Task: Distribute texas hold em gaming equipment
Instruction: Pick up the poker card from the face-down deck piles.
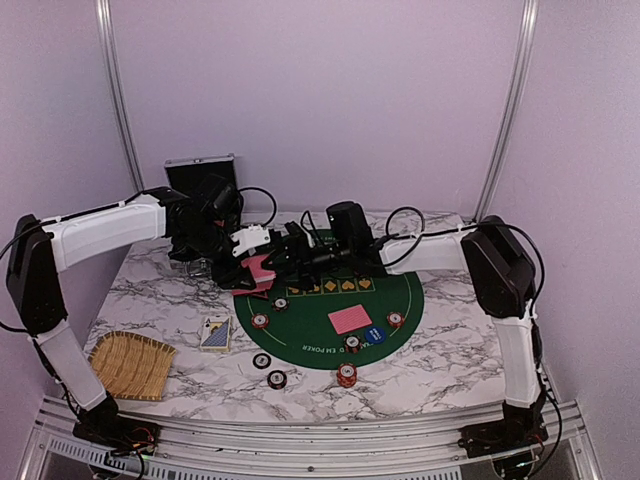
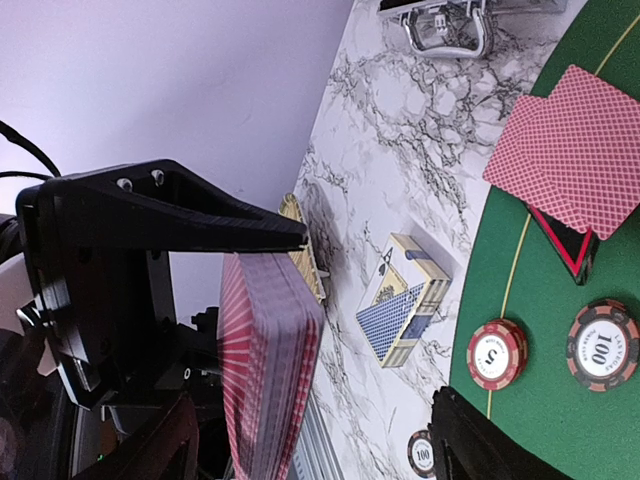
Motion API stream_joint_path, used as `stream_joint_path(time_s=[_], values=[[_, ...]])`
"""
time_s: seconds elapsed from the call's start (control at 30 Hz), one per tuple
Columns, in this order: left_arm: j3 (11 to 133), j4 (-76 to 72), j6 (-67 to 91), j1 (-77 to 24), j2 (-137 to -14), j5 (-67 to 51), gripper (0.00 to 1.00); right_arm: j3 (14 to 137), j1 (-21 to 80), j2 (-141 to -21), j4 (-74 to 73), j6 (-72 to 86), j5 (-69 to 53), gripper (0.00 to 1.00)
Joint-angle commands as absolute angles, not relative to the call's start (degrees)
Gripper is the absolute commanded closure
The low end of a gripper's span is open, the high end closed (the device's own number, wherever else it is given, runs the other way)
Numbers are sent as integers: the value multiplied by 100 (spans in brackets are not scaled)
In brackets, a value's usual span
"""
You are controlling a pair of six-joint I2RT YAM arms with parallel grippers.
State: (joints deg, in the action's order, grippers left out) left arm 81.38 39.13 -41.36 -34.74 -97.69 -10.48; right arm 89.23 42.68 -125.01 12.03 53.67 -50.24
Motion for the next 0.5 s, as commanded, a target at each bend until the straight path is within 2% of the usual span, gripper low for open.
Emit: stream_joint_path(time_s=[0.0, 0.47], values=[[8266, 3962, -4131, -3531, -9822, -1133, 100, 9152, 4340, -12642, 1541, 5502, -5177, 22], [8252, 3961, -4118, -3564, -9856, -1143, 100, 9579, 4457, -13089, 1901, 5861, -5324, 21]])
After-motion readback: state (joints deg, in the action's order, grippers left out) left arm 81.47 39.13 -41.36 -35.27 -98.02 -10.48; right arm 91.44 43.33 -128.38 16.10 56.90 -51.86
